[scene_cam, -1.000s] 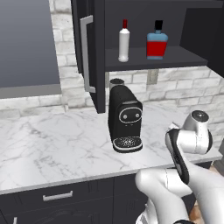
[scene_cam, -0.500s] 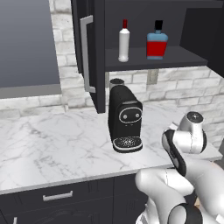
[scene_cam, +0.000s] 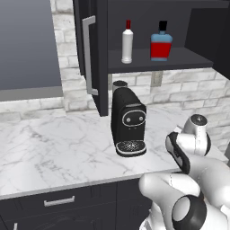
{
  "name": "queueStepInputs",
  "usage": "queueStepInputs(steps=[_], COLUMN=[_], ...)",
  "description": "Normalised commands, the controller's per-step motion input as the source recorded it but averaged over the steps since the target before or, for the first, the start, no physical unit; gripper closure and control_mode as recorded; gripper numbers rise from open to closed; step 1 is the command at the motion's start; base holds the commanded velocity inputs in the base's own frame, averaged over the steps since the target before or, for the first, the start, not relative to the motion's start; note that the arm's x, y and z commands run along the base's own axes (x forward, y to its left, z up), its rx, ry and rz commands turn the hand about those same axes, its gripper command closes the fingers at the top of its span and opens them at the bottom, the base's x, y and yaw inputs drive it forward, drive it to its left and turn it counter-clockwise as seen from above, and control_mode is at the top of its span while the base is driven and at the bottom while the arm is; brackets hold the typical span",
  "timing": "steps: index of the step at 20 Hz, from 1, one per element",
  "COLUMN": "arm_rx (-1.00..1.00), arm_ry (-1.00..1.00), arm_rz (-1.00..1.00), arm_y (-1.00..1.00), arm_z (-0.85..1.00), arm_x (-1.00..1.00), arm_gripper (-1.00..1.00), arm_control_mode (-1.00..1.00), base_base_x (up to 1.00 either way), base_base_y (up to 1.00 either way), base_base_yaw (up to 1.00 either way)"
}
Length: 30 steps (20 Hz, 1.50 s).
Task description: Sort all alcoholic drinks to one cabinet, and non-alcoholic drinks to the other.
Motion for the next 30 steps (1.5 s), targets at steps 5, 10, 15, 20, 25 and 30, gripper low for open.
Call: queueStepInputs(steps=[5, 10, 15, 20, 25, 30], arm_rx=[0.00, 0.00, 0.00, 0.00, 0.00, 0.00], arm_ry=[0.00, 0.00, 0.00, 0.00, 0.00, 0.00], arm_rz=[0.00, 0.00, 0.00, 0.00, 0.00, 0.00], arm_y=[-0.04, -0.08, -0.06, -0.01, 0.00, -0.01], arm_z=[-0.08, -0.07, -0.05, -0.05, -0.10, -0.07], arm_x=[0.02, 0.08, 0.13, 0.15, 0.12, 0.03], arm_gripper=[-1.00, -1.00, -1.00, -1.00, 1.00, 1.00], arm_control_mode=[-1.00, -1.00, -1.00, -1.00, -1.00, -1.00], base_base_x=[0.00, 0.00, 0.00, 0.00, 0.00, 0.00], base_base_y=[0.00, 0.00, 0.00, 0.00, 0.00, 0.00], base_base_yaw=[0.00, 0.00, 0.00, 0.00, 0.00, 0.00])
